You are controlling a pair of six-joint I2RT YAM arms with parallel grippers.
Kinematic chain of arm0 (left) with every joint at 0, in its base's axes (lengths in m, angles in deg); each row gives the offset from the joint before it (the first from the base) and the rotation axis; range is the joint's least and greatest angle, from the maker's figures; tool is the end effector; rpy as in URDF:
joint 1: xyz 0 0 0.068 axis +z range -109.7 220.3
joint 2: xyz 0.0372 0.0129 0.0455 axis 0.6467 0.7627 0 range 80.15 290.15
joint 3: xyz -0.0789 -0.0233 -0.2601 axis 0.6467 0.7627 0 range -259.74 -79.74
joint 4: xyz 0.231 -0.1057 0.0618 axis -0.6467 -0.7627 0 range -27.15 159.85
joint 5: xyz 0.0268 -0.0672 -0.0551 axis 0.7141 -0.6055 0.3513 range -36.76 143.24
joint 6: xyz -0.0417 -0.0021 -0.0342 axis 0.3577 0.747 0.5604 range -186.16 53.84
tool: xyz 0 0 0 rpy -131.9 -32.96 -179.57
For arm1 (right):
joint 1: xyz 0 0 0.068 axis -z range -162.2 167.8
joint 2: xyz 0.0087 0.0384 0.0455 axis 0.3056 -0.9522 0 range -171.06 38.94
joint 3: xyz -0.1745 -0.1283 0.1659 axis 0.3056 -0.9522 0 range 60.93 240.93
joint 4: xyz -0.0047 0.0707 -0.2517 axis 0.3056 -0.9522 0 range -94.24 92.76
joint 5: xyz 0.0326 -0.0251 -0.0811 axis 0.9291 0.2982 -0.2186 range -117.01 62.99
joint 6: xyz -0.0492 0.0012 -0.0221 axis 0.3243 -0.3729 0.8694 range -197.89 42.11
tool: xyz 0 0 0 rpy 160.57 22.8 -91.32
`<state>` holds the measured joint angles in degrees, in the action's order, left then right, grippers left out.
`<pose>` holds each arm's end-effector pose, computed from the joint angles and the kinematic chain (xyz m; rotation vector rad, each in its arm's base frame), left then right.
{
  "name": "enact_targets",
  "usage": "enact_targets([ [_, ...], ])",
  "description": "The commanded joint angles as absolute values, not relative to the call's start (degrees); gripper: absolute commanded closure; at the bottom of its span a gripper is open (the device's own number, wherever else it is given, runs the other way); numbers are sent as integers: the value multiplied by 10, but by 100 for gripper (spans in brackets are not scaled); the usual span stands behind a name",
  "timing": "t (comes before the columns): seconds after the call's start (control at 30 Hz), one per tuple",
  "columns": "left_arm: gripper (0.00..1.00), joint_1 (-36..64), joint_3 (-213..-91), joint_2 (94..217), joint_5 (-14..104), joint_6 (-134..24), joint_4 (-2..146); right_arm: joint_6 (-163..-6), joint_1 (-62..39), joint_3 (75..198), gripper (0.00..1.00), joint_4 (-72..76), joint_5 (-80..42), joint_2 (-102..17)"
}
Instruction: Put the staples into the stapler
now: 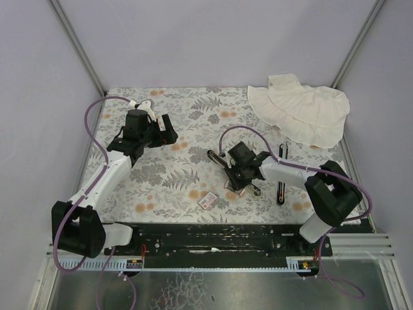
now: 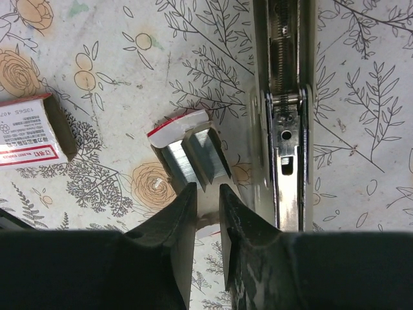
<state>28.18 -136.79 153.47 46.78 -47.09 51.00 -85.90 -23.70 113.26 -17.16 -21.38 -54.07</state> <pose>0.2785 -0.0640 0.2924 -0.0694 2.2109 -0.4287 0.2318 0.2097 0.1676 -0.8067 2.5619 0.4148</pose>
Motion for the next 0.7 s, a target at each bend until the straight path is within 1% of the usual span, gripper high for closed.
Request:
enact_targets([
  [0.0,5,286,-1373,1522,474,-471,528,-864,-247,1146,73,-157,-204,-540],
  [0.23,5,286,-1374,1521,472,-470,529,-868,-248,1137,74,-151,-200,-546],
  [0.4,5,286,-1373,1521,472,-469,528,-869,-249,1138,83,-149,-200,-556],
  [0.6,5,287,-1374,1521,471,-470,528,-870,-250,1134,82,-149,-202,-560],
  [0.67,5,287,-1374,1520,471,-470,529,-871,-251,1133,80,-148,-202,-560],
])
